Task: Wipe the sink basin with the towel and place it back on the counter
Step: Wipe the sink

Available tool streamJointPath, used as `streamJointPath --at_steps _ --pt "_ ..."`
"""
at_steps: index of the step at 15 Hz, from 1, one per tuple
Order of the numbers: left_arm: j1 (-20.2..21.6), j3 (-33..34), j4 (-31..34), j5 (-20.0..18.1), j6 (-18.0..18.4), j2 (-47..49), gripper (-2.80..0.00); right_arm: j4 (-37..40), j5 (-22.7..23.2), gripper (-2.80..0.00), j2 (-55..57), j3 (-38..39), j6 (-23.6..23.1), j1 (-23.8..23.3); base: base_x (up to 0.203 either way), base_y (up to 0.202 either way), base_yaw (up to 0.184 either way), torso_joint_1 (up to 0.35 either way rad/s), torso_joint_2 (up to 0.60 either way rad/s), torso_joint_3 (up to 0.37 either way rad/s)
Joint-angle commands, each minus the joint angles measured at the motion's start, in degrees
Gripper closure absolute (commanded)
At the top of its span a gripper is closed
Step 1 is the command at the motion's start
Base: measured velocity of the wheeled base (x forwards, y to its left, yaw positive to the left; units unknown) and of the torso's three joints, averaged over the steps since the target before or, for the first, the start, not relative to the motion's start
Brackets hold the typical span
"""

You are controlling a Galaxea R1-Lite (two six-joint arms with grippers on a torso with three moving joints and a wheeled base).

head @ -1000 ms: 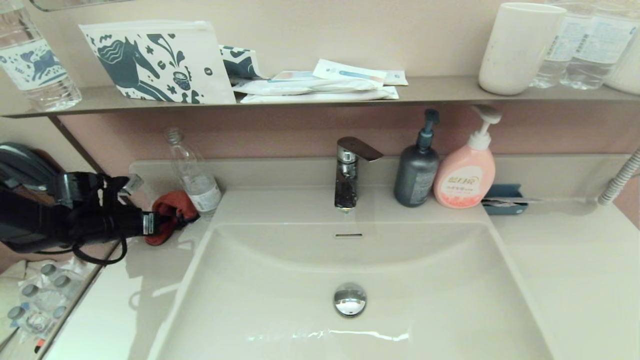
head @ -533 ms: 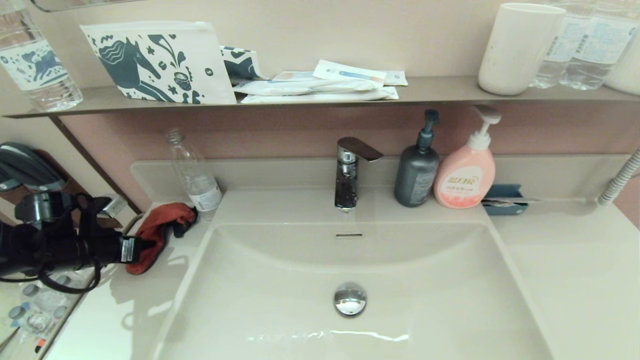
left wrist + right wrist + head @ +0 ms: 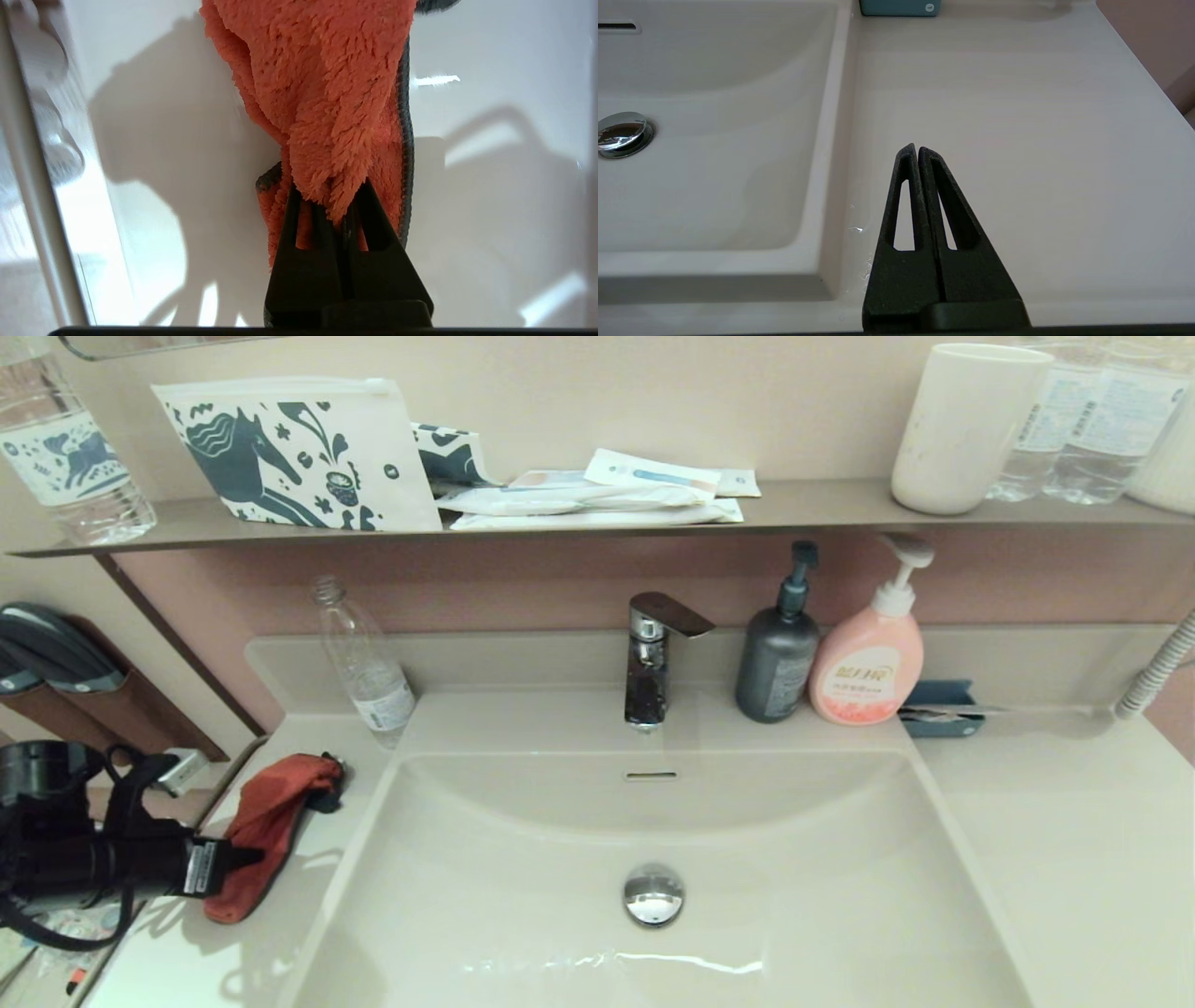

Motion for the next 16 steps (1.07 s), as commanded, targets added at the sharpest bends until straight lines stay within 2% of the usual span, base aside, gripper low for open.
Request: streamJointPath --at_steps 1,5,9,10,12,13,14,16 --pt "0.3 3.2 -0.1 -0.1 0.2 -4.0 0.0 0.0 0.0 0.0 0.1 0.0 0.0 0.0 0.0 0.0 0.0 0.0 0.0 0.0" --pt "0.7 7.5 0.5 -0.2 0.2 -7.5 0.0 0.0 0.0 0.0 0.1 0.0 0.0 0.0 0.0 0.0 0.0 0.0 0.0 0.0" --pt "-1.7 7.2 0.4 -0.5 -0.6 -8.4 0.0 0.0 0.0 0.0 0.1 0.0 0.0 0.0 0.0 0.0 0.0 0.0 0.0 0.0" --pt "-3.4 6.6 0.5 -0.2 -2.9 -9.1 0.0 0.0 0.0 0.0 0.1 0.0 0.0 0.0 0.0 0.0 0.0 0.0 0.0 0.0" --pt "-8.2 3.2 0.7 1.2 -13.9 -11.3 0.0 0.0 0.0 0.0 0.1 0.0 0.0 0.0 0.0 0.0 0.0 0.0 0.0 0.0" --pt "-10.7 0.6 1.4 2.1 -18.3 -12.3 0.0 0.0 0.0 0.0 0.1 0.0 0.0 0.0 0.0 0.0 0.0 0.0 0.0 0.0" --pt "-12.9 -0.9 3.2 3.2 -20.3 -13.3 0.0 0.0 0.0 0.0 0.1 0.0 0.0 0.0 0.0 0.0 0.0 0.0 0.0 0.0" --pt "-15.4 -4.3 10.1 4.0 -21.3 -14.7 0.0 0.0 0.0 0.0 0.1 0.0 0.0 0.0 0.0 0.0 0.0 0.0 0.0 0.0"
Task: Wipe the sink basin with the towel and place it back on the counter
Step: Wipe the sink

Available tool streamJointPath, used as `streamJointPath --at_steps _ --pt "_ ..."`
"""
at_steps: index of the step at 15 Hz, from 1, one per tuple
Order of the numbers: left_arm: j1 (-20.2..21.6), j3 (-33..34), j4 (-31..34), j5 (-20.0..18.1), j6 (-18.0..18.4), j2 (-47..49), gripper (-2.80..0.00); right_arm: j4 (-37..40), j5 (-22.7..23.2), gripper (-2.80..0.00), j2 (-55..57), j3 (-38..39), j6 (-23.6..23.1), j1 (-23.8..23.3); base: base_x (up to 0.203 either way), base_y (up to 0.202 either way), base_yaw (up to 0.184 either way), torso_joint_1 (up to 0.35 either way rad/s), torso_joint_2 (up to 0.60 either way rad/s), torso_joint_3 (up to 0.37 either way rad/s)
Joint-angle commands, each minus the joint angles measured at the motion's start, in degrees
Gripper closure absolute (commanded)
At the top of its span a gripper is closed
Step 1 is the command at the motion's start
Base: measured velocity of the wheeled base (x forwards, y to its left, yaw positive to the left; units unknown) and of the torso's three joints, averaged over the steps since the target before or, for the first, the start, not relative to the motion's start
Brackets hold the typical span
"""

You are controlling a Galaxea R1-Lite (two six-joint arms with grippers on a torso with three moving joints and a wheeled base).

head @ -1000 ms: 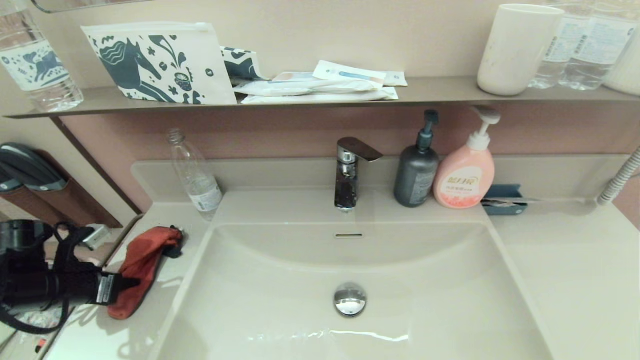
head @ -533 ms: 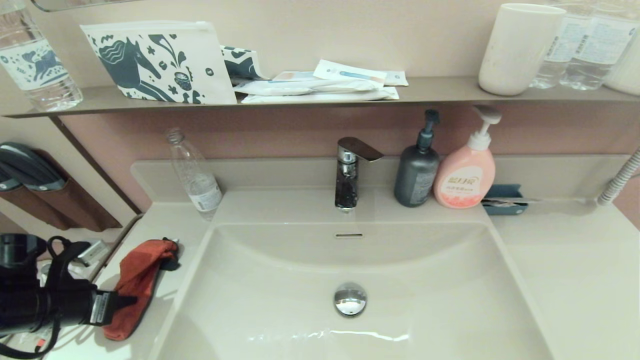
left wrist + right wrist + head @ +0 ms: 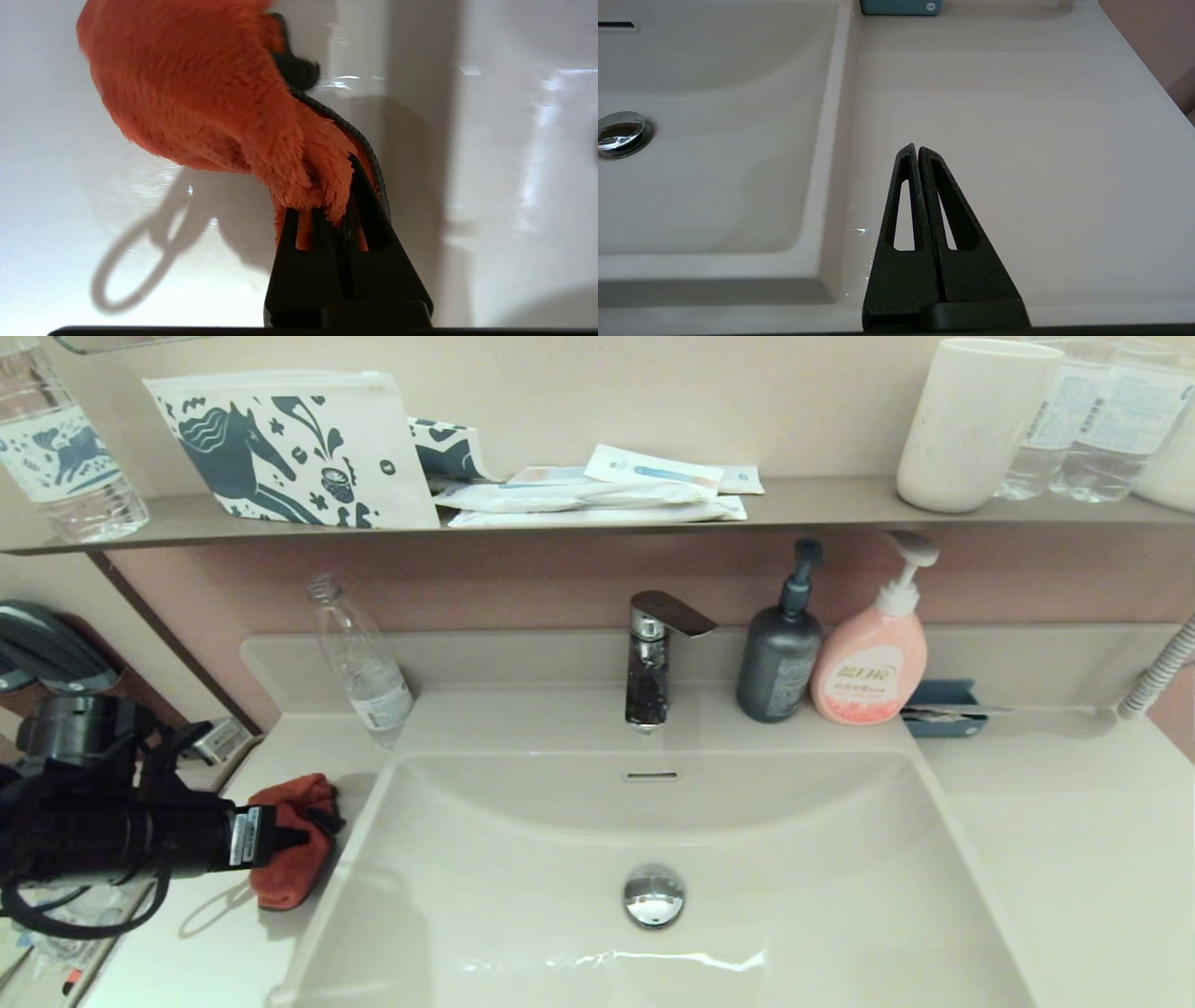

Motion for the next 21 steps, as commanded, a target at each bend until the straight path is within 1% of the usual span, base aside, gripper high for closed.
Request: streamJointPath --at_steps 1,4,6,7,8,9,10,11,12,13,18,21 --pt "-2.4 -4.3 4.9 -0.1 -0.4 -2.1 0.0 0.0 0.0 0.0 0.1 0.0 0.0 0.0 0.0 0.0 0.0 0.0 0.0 0.0" --pt "-3.7 -7.8 5.2 0.1 -0.3 -0.7 0.0 0.0 0.0 0.0 0.1 0.0 0.0 0.0 0.0 0.0 0.0 0.0 0.0 0.0" --pt "-3.7 -11.4 5.6 0.8 -0.1 0.0 0.0 0.0 0.0 0.0 0.1 0.0 0.0 0.0 0.0 0.0 0.0 0.0 0.0 0.0" --pt "-3.0 -13.1 5.6 1.4 0.0 -0.1 0.0 0.0 0.0 0.0 0.1 0.0 0.0 0.0 0.0 0.0 0.0 0.0 0.0 0.0" --pt "-2.4 -13.4 5.7 2.6 0.7 -0.3 0.0 0.0 0.0 0.0 0.1 0.0 0.0 0.0 0.0 0.0 0.0 0.0 0.0 0.0" --pt "-2.1 -13.2 6.0 4.3 2.4 -0.4 0.0 0.0 0.0 0.0 0.1 0.0 0.0 0.0 0.0 0.0 0.0 0.0 0.0 0.0" --pt "-1.6 -12.7 6.8 4.7 3.6 -1.3 0.0 0.0 0.0 0.0 0.1 0.0 0.0 0.0 0.0 0.0 0.0 0.0 0.0 0.0" --pt "-1.3 -12.4 9.0 4.7 4.1 -2.5 0.0 0.0 0.0 0.0 0.1 0.0 0.0 0.0 0.0 0.0 0.0 0.0 0.0 0.0" --pt "-1.3 -12.3 11.3 4.9 4.2 -3.6 0.0 0.0 0.0 0.0 0.1 0.0 0.0 0.0 0.0 0.0 0.0 0.0 0.0 0.0" --pt "-1.5 -12.0 12.1 5.5 4.3 -4.8 0.0 0.0 0.0 0.0 0.1 0.0 0.0 0.0 0.0 0.0 0.0 0.0 0.0 0.0" --pt "-1.5 -11.4 12.9 8.2 4.1 -10.4 0.0 0.0 0.0 0.0 0.1 0.0 0.0 0.0 0.0 0.0 0.0 0.0 0.0 0.0" --pt "-2.2 -11.9 15.3 9.3 4.1 -13.1 0.0 0.0 0.0 0.0 0.1 0.0 0.0 0.0 0.0 0.0 0.0 0.0 0.0 0.0"
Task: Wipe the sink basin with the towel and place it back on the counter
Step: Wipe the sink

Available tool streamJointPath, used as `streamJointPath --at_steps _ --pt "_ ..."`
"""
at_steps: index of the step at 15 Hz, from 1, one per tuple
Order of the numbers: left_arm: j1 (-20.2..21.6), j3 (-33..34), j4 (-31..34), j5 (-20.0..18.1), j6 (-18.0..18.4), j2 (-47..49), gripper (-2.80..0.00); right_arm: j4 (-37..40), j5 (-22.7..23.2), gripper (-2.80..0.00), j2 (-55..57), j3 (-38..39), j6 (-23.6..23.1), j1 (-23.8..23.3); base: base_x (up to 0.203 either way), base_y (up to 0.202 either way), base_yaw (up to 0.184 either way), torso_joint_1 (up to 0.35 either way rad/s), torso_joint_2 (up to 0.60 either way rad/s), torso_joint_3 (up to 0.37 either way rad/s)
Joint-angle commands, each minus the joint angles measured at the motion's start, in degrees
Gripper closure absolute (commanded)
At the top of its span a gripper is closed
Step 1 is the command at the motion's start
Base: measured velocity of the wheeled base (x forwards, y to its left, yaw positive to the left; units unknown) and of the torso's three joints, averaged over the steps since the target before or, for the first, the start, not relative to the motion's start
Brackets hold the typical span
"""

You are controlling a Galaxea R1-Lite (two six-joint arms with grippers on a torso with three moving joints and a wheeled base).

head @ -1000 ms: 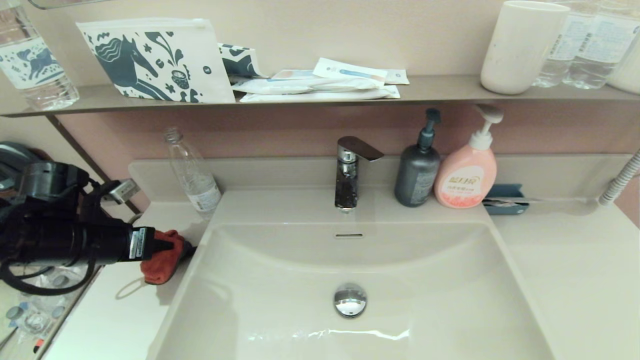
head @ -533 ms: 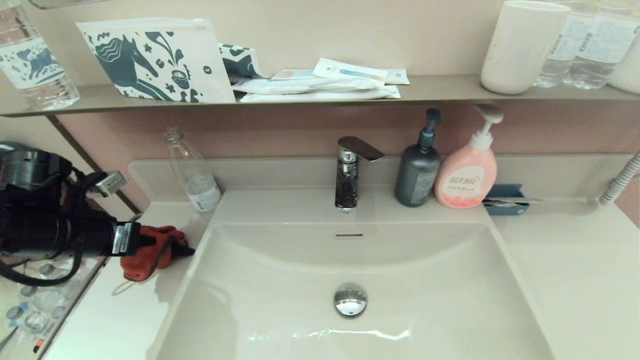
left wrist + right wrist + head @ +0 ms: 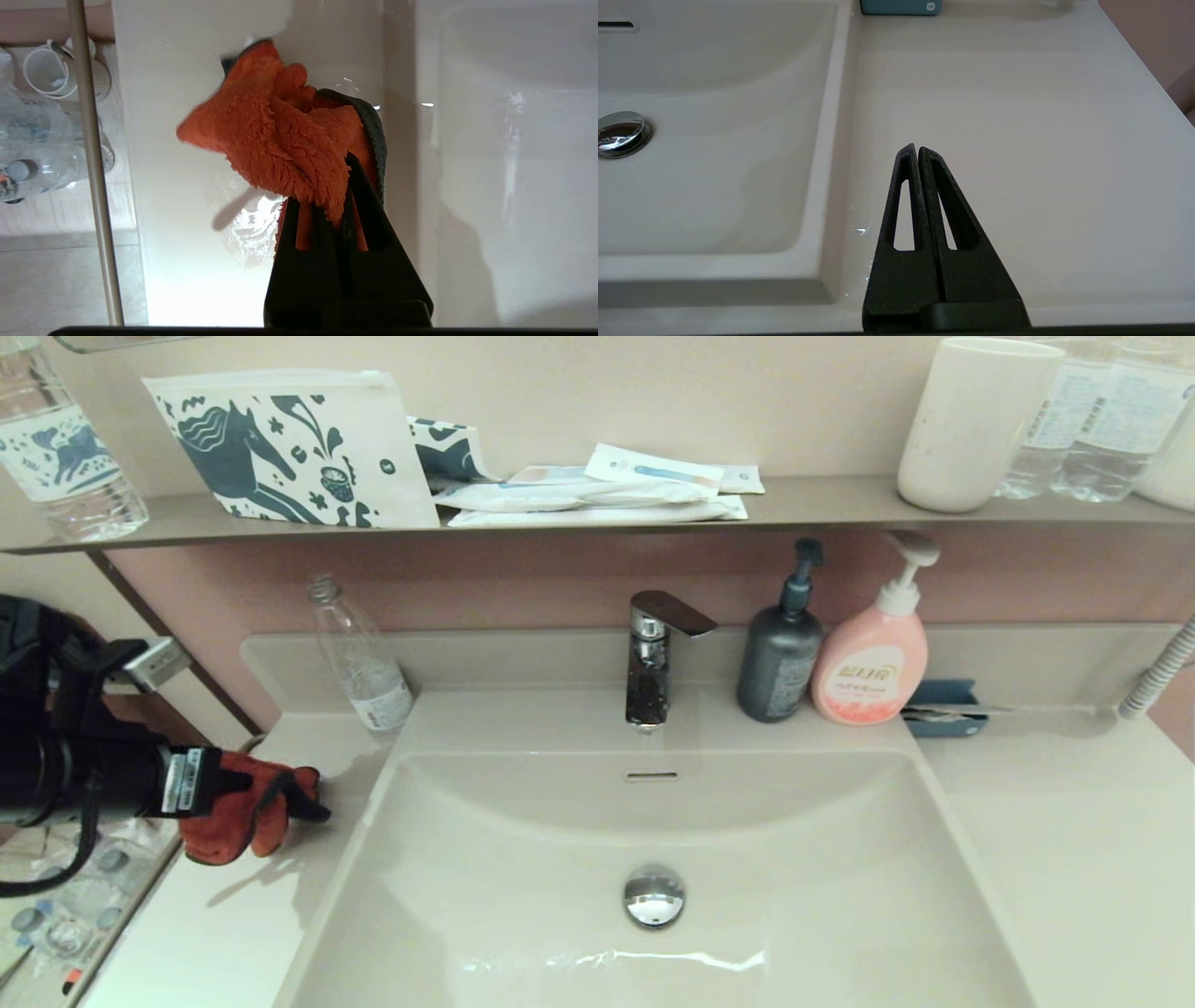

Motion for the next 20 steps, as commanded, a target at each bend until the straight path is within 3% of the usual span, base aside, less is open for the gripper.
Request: streamJointPath --at_steps 1,8,14,15,20 --pt "-0.6 0.0 0.5 0.1 0.0 -3.4 0.0 0.0 0.0 0.0 0.1 -0.1 0.0 0.0 0.0 0.0 0.0 0.0 0.0 0.0" --pt "-5.8 0.4 -0.5 2.4 -6.5 -3.9 0.0 0.0 0.0 0.0 0.1 0.0 0.0 0.0 0.0 0.0 0.0 0.0 0.0 0.0" --pt "-5.7 0.4 -2.1 2.5 -6.4 -3.3 0.0 0.0 0.0 0.0 0.1 0.0 0.0 0.0 0.0 0.0 0.0 0.0 0.0 0.0" --pt "-5.6 0.4 -2.6 2.5 -6.4 -3.1 -2.8 0.0 0.0 0.0 0.1 0.0 0.0 0.0 0.0 0.0 0.0 0.0 0.0 0.0" --pt "-3.7 0.5 -4.2 2.6 -4.9 -1.0 -2.8 0.0 0.0 0.0 0.1 0.0 0.0 0.0 0.0 0.0 0.0 0.0 0.0 0.0"
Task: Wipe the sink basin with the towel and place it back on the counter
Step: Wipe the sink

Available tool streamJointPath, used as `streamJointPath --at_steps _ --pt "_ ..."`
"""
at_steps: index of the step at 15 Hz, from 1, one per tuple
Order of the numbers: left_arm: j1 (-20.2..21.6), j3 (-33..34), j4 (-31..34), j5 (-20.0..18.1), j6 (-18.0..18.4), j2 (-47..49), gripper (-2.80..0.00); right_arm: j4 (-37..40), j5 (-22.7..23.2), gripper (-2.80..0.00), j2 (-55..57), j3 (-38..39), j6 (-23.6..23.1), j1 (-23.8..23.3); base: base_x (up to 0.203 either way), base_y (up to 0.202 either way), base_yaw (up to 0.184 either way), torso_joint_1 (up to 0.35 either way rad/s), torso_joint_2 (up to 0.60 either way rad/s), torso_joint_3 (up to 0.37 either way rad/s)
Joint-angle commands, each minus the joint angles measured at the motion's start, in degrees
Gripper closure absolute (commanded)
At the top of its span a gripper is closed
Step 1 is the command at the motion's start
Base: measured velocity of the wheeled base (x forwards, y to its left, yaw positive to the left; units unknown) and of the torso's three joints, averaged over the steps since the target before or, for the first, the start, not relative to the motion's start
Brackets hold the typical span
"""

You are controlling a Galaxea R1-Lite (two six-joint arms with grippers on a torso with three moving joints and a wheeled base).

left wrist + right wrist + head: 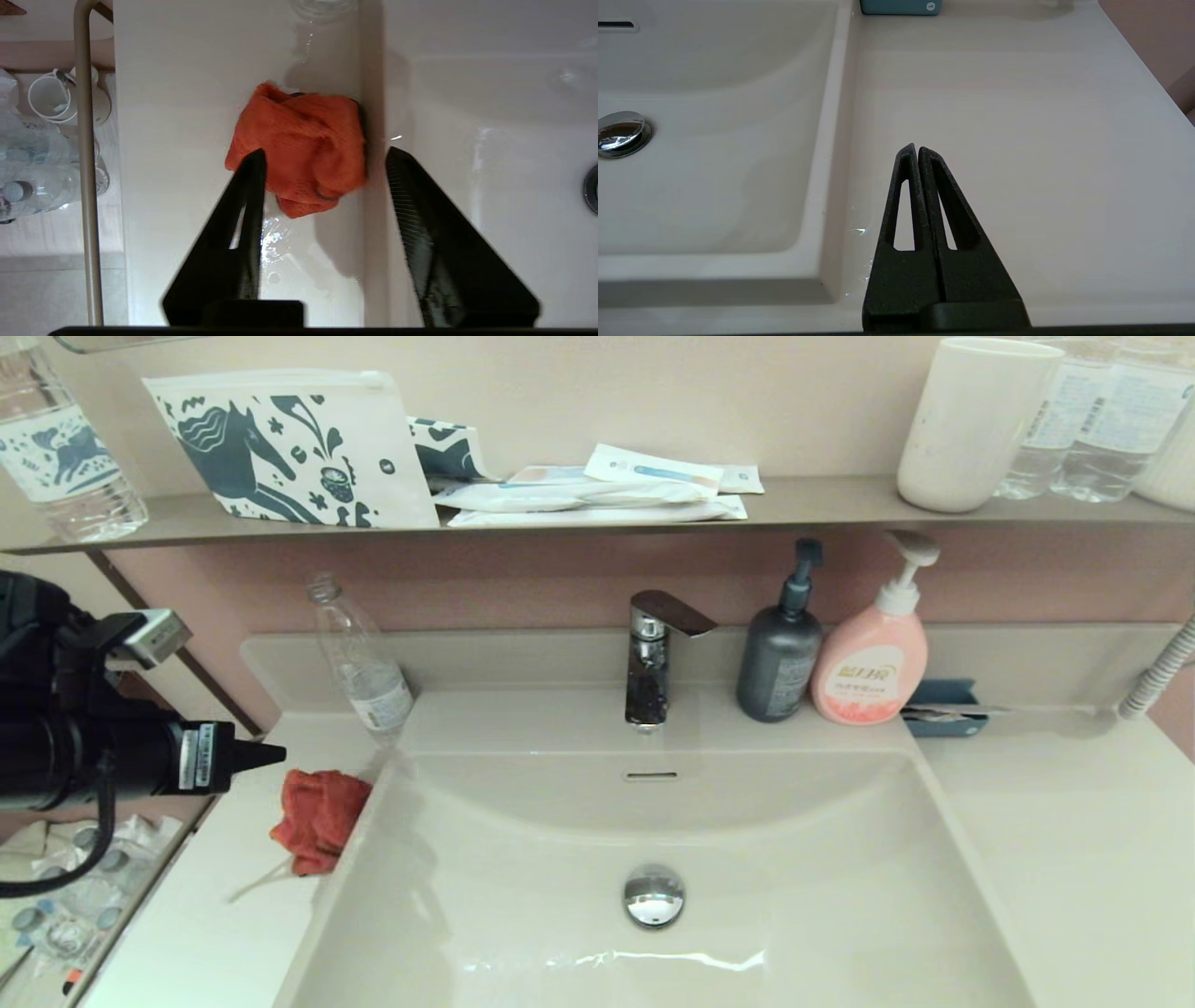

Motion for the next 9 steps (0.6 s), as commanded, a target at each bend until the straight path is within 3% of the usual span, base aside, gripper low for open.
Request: streamJointPath --at_steps 1,6,7,9 --pt "0.5 0.0 0.2 -0.1 0.1 0.4 -2.8 0.0 0.0 0.0 0.1 0.0 0.0 0.0 0.0 0.0 0.0 0.0 0.0 0.0" --pt "0.9 4.2 0.3 -0.4 -0.2 -3.3 -2.8 0.0 0.0 0.0 0.1 0.0 0.0 0.0 0.0 0.0 0.0 0.0 0.0 0.0" --pt "1.3 5.1 0.0 -0.5 -0.2 -4.1 0.0 0.0 0.0 0.0 0.1 0.0 0.0 0.0 0.0 0.0 0.0 0.0 0.0 0.0" --pt "1.4 5.1 -0.1 -1.1 -0.3 -4.7 0.0 0.0 0.0 0.0 0.1 0.0 0.0 0.0 0.0 0.0 0.0 0.0 0.0 0.0"
